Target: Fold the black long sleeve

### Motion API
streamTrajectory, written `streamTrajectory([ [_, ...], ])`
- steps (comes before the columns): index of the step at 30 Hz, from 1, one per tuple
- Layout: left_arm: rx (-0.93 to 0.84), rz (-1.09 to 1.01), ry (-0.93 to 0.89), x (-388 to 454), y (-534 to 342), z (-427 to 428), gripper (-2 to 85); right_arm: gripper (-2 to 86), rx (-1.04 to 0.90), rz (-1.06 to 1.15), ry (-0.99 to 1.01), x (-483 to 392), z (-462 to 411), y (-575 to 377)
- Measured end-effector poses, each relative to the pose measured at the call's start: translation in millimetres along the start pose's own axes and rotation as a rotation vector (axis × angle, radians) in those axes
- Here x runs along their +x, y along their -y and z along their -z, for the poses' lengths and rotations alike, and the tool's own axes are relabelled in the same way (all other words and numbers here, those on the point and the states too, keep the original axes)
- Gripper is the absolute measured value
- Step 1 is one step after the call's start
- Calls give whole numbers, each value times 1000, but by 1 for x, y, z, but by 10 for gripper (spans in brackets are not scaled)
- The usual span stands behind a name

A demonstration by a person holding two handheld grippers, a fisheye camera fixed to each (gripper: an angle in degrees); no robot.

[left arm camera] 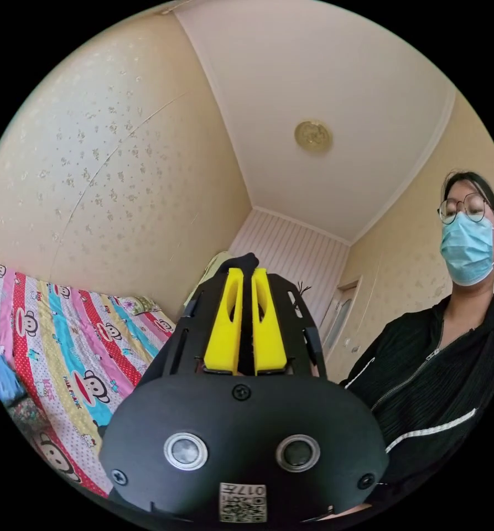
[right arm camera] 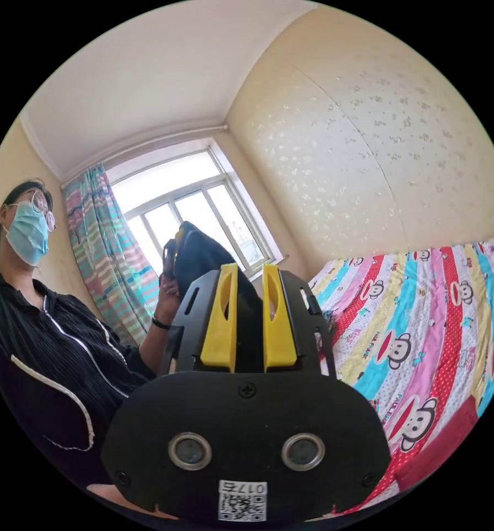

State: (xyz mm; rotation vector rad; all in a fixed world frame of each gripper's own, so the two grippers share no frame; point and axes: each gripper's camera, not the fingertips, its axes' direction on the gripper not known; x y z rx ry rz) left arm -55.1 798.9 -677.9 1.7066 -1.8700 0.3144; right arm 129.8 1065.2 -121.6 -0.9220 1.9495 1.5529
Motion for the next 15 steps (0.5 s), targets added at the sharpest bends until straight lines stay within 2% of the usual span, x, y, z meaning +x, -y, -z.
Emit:
streamTrajectory([
  [6, 37, -55, -191, 17, 32, 5, 3, 161, -198, -59, 24, 32, -10, -79],
  [11, 27, -128, -334, 45, 61, 11, 6, 174, 45, 43, 95, 32, -1, -90],
  [15, 33, -156, -338, 68, 78, 15, 6, 202, 6, 190, 122, 14, -25, -77],
])
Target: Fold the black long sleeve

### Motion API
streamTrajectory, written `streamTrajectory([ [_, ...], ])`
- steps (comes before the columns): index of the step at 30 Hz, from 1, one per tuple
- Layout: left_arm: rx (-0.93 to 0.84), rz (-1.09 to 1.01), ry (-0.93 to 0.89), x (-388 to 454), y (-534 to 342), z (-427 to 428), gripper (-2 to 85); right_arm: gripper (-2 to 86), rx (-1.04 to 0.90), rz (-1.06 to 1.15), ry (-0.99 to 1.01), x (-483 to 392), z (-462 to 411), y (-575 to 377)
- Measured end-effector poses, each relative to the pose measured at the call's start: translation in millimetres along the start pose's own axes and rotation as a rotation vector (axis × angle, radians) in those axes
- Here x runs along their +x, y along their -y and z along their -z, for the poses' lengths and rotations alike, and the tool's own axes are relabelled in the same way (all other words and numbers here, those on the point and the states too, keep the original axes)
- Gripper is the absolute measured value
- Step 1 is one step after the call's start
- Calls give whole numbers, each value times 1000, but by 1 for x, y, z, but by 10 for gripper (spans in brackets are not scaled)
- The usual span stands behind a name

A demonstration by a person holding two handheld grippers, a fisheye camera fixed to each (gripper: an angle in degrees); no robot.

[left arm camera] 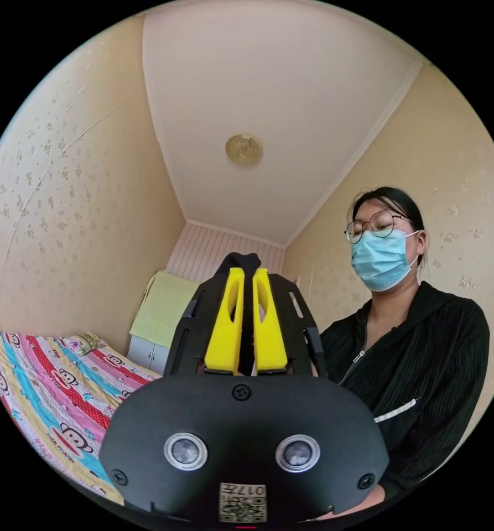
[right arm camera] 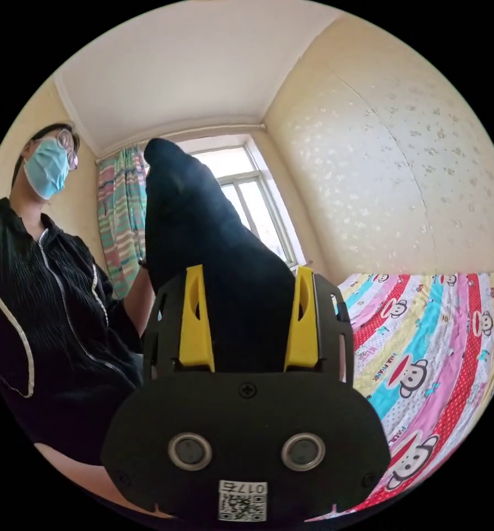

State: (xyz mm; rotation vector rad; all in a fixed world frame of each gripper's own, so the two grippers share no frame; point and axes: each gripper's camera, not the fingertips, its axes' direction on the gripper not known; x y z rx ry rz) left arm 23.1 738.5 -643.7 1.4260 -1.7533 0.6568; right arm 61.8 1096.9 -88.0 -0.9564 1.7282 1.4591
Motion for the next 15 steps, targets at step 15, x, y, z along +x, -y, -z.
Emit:
streamTrajectory([
  [15, 10, -30, -52, 25, 25, 21, 7, 213, -91, 126, 21, -40, -63, -7],
])
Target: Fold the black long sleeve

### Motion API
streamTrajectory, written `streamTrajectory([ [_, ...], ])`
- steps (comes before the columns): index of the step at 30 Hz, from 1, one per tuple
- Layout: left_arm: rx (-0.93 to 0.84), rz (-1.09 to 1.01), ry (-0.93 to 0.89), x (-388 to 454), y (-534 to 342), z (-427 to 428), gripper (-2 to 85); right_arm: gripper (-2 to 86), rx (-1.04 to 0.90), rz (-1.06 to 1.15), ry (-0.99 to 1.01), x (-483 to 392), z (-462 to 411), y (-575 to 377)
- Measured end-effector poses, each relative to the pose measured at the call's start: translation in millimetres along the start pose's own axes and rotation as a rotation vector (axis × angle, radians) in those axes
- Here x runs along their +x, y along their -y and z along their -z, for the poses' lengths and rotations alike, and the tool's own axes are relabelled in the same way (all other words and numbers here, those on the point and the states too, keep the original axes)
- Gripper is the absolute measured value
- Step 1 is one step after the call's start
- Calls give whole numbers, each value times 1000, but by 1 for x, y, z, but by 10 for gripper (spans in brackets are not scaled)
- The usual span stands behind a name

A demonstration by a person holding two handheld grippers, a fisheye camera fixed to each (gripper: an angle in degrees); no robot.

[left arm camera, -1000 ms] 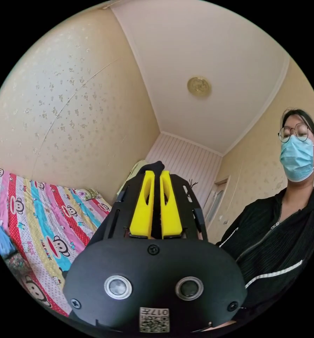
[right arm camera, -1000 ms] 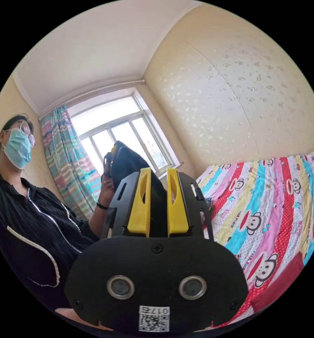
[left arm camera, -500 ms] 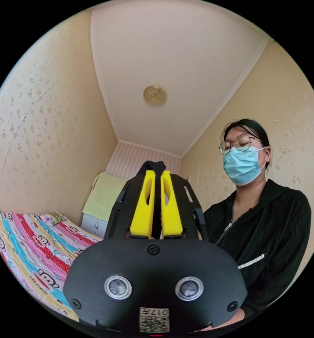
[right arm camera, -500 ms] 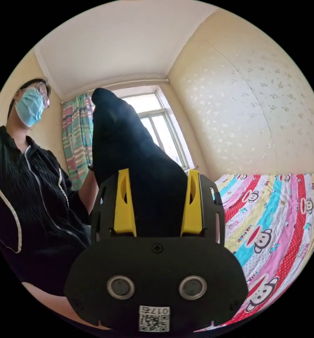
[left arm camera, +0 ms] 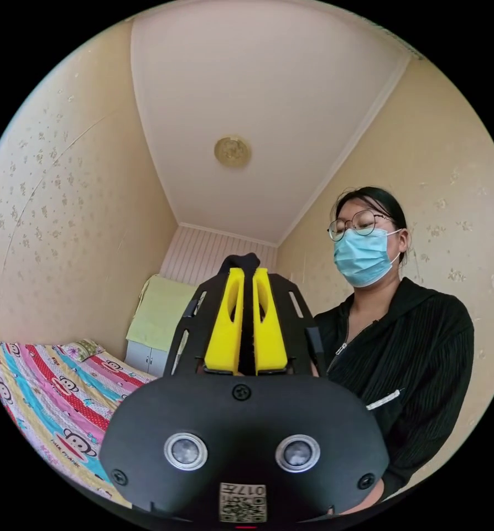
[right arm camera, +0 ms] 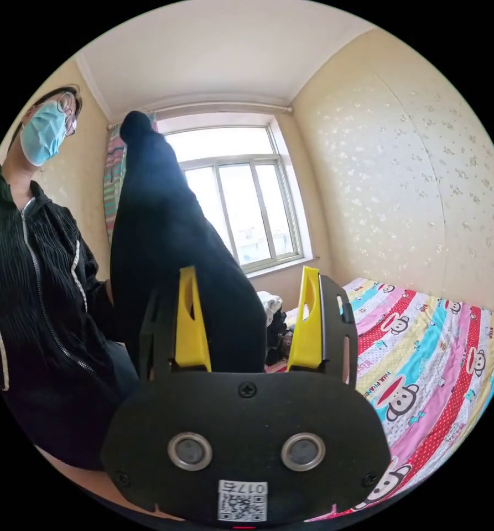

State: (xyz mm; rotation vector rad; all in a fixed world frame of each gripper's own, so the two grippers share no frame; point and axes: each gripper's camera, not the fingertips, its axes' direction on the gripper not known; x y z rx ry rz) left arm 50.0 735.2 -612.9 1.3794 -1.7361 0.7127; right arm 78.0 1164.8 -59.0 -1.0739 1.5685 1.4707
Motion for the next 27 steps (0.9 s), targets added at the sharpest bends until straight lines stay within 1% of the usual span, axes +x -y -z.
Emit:
streamTrajectory([
  [1, 10, 14, -13, -2, 1, 0, 7, 199, 13, -4, 57, -3, -8, 0],
  [2, 18, 23, -11, -3, 1, 0, 7, 152, 17, 12, 127, -9, -15, 0],
  [4, 49, 37, 16, -2, 5, 9, 7, 92, 7, 48, 197, -21, -23, 1],
  [5, 57, 38, 30, -1, 5, 12, 7, 69, 5, 61, 196, -28, -23, 1],
  [6, 74, 40, 60, 1, 6, 21, 7, 64, 4, 66, 184, -32, -22, 2],
  [9, 99, 37, 101, 8, 8, 44, 7, 52, -13, 130, 33, -53, -13, 14],
  [14, 46, 21, 177, 17, 14, 61, 9, 43, -108, 339, -264, -99, -6, 52],
  [15, 35, 26, 210, 18, 15, 64, 11, 43, -109, 362, -298, -105, -5, 55],
  [17, 11, 50, 260, 16, 16, 66, 14, 41, -117, 440, -451, -125, -3, 65],
  [19, -49, 78, 354, 12, 16, 66, 21, 40, -123, 460, -546, -135, 0, 74],
  [22, -118, 94, 485, 6, 10, 61, 29, 38, -119, 462, -610, -144, 7, 92],
  [25, -176, 131, 513, -6, 2, 55, 39, 37, -74, 453, -664, -157, 12, 115],
  [27, -208, 141, 519, -12, -4, 52, 58, 36, -37, 422, -663, -164, 16, 132],
])
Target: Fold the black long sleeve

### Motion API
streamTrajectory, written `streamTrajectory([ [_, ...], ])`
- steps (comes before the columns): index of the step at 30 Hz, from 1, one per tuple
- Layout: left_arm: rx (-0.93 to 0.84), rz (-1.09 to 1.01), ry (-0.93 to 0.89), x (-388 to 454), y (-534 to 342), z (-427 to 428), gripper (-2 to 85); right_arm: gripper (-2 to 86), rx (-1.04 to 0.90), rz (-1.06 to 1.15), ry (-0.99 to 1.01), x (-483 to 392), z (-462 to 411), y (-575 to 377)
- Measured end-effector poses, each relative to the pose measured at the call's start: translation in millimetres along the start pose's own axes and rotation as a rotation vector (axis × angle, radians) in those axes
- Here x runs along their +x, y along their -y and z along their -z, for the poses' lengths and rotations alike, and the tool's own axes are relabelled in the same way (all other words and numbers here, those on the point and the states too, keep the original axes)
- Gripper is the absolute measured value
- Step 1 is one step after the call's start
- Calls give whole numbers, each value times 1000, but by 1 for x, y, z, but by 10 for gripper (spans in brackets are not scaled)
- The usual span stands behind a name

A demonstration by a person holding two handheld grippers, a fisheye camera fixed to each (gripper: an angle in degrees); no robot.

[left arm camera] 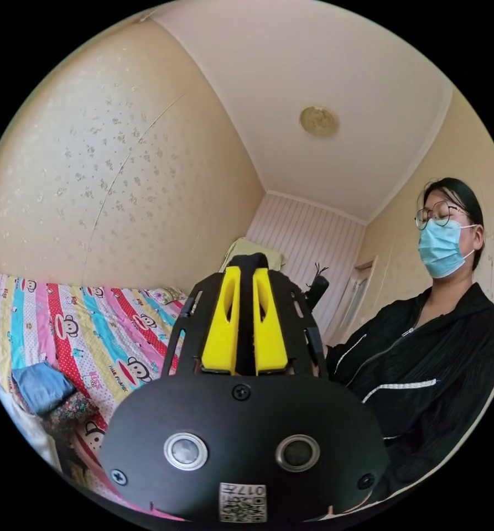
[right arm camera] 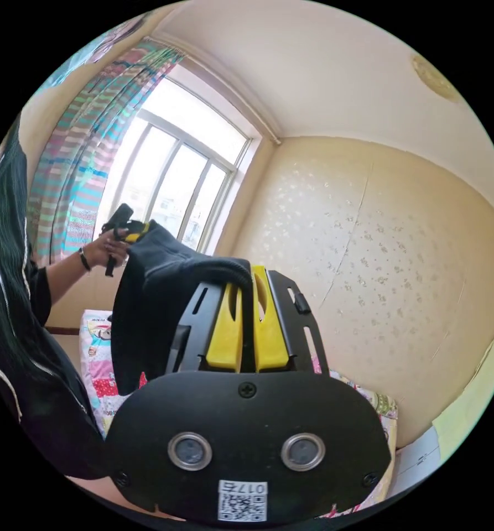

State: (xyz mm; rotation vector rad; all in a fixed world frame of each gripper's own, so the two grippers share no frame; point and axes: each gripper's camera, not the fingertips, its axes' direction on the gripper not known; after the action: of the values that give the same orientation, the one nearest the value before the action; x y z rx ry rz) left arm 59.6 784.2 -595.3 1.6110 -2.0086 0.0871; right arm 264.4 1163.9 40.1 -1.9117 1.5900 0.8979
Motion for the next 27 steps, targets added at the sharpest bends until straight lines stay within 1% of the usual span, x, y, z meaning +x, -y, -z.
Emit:
streamTrajectory([
  [3, -14, 62, -7, -11, -13, -10, 112, 36, 44, -70, 44, 11, 6, 31],
  [5, 9, 67, -28, -13, -25, -16, 122, 36, 69, -99, 68, 17, 8, 57],
  [8, -17, 59, -28, -8, -46, -35, 143, 36, 59, -87, 66, 19, 6, 92],
  [10, -24, 19, -102, 0, -59, -49, 174, 36, 27, -64, 44, 18, 3, 113],
  [12, 17, -16, -173, 11, -69, -55, 183, 36, 12, -43, 35, 17, 2, 131],
  [14, 18, -53, -208, 24, -79, -66, 185, 36, 38, -55, 77, 21, 7, 149],
  [16, -79, -131, -178, 46, -91, -89, 180, 36, 61, -85, 119, 26, 11, 160],
  [18, -143, -200, -136, 66, -100, -104, 156, 36, 71, -105, 130, 30, 13, 169],
  [20, -122, -271, -110, 87, -107, -106, 109, 36, 55, -115, 102, 33, 14, 180],
  [22, -40, -317, -105, 111, -112, -97, 50, 36, 42, -111, 102, 32, 16, 188],
  [24, -7, -328, -103, 122, -112, -88, 37, 36, 39, -102, 101, 29, 18, 194],
  [27, 4, -268, -86, 124, -110, -72, 29, 37, 6, -100, 60, 27, 19, 206],
])
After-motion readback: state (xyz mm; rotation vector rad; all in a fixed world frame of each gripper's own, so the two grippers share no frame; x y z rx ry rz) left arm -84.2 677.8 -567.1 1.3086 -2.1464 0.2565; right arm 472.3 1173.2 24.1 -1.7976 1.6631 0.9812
